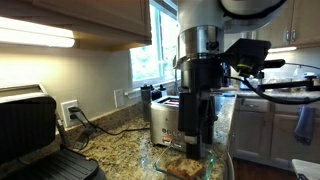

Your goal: Put a slice of bread in the toaster and push the toaster lever down

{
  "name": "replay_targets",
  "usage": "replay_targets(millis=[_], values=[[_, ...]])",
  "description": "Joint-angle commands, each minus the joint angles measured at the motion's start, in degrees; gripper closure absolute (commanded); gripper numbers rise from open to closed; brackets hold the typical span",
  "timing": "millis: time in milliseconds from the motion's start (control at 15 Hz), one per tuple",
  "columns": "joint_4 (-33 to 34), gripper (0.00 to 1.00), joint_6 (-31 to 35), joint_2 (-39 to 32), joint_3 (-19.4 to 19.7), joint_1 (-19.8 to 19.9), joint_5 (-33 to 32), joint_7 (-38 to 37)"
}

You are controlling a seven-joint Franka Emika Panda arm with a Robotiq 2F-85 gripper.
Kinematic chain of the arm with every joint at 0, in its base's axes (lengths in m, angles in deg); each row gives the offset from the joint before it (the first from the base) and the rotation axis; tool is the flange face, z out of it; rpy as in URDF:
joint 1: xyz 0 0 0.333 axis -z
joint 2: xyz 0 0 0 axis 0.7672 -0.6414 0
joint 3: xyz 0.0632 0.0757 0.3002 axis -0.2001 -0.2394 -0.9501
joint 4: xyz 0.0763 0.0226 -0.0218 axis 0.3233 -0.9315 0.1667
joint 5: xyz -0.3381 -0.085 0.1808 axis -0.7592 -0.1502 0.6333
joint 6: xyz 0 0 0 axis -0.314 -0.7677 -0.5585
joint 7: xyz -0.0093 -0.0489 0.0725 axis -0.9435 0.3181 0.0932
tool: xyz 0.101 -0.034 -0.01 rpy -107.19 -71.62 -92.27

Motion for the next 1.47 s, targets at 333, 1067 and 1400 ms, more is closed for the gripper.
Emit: replay_targets(millis=[333,1067,1400], values=[[2.51,0.0,3.06,-6.65,-0.14,1.06,-2.16,-4.38],[2.87,0.0,2.12,-7.56,0.33,0.6,-0.99,-2.67],[3.59,0.0,2.06,-8.67,0.41,0.73,-1.11,-2.76]])
